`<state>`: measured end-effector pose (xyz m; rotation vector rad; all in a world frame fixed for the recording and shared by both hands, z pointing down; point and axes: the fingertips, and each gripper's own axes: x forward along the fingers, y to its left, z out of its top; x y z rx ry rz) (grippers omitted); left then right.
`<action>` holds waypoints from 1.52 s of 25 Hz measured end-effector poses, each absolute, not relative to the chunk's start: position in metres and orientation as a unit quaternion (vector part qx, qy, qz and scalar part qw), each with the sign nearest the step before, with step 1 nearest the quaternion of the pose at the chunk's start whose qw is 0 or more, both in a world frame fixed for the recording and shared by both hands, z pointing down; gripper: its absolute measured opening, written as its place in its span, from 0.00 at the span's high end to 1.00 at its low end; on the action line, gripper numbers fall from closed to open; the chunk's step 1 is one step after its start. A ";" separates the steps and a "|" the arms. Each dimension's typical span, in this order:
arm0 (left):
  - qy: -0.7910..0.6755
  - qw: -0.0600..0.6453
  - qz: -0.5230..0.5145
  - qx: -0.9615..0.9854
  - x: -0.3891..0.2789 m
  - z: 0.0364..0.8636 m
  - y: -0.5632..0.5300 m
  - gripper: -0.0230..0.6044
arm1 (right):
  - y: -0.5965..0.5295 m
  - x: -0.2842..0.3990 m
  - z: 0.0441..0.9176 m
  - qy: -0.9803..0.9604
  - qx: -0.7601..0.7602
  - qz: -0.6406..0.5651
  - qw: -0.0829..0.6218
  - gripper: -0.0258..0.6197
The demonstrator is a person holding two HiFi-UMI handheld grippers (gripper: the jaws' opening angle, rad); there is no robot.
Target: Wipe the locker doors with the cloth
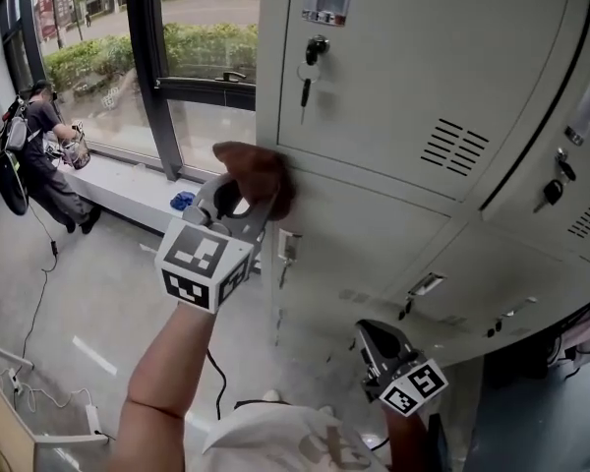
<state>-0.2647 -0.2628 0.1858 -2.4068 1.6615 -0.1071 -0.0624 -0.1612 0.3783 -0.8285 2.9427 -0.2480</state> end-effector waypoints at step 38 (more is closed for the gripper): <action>0.534 0.157 -0.099 -0.825 -0.112 0.180 -0.260 0.83 | -0.152 -0.027 0.383 0.983 -0.173 -0.053 -0.022 0.95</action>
